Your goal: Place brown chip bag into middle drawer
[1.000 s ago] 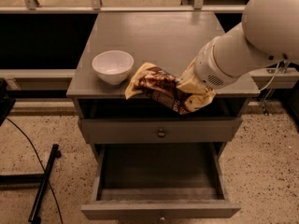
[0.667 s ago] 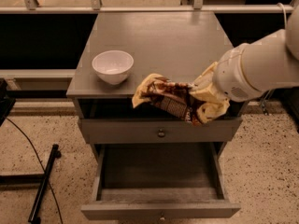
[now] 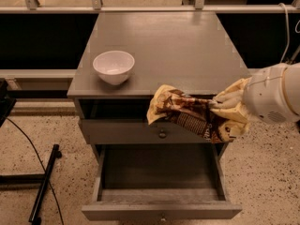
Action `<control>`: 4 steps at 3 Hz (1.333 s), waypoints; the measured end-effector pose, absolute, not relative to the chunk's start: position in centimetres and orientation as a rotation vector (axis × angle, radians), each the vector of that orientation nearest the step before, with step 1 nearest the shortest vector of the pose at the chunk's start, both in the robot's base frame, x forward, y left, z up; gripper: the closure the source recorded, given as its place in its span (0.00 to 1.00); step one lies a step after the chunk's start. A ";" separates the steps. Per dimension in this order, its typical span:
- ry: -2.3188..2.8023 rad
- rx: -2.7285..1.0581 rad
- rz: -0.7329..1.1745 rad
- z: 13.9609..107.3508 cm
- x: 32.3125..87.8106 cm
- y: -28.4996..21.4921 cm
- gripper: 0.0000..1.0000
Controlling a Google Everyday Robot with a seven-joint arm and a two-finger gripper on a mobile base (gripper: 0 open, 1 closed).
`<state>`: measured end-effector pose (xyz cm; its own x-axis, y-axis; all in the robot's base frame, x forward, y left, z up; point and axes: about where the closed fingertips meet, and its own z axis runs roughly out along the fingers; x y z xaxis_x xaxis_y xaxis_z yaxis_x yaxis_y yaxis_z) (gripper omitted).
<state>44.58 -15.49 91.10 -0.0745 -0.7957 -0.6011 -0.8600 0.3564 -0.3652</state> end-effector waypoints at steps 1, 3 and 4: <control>1.870 -1.446 0.109 91.1 44.6 -15.5 1.00; 1.767 -1.328 0.275 83.7 44.0 -15.5 1.00; 1.725 -1.252 0.344 82.1 43.7 -16.7 1.00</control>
Offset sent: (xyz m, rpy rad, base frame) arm -0.0242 -0.0188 -0.1322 0.2456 -0.2401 0.2220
